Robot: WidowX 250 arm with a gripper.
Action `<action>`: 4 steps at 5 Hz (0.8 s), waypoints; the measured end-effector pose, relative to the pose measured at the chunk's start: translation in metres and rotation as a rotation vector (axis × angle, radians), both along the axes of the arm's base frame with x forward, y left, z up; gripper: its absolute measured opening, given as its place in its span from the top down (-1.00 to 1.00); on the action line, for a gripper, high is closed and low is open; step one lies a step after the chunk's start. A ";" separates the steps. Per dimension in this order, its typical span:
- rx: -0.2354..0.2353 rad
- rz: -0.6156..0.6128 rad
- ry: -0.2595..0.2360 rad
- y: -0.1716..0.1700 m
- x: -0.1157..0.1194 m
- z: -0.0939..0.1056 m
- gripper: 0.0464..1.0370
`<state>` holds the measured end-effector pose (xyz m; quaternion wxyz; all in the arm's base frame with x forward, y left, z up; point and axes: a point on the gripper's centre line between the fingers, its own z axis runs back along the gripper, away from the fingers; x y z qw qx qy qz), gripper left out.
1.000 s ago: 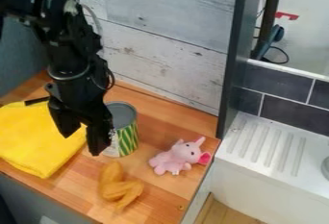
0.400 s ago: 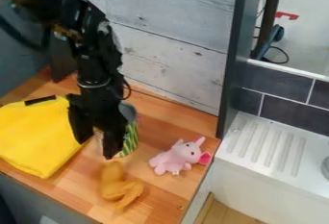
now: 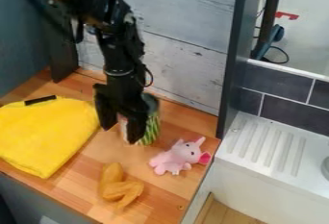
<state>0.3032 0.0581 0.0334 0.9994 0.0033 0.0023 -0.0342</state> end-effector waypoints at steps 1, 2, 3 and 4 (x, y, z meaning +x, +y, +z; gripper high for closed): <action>-0.034 0.001 -0.017 -0.003 0.020 0.002 -0.93; -0.040 0.005 -0.034 -0.006 0.033 0.006 -0.93; -0.037 0.019 -0.041 -0.005 0.036 0.009 -0.93; -0.013 0.028 -0.057 -0.001 0.036 0.016 -0.93</action>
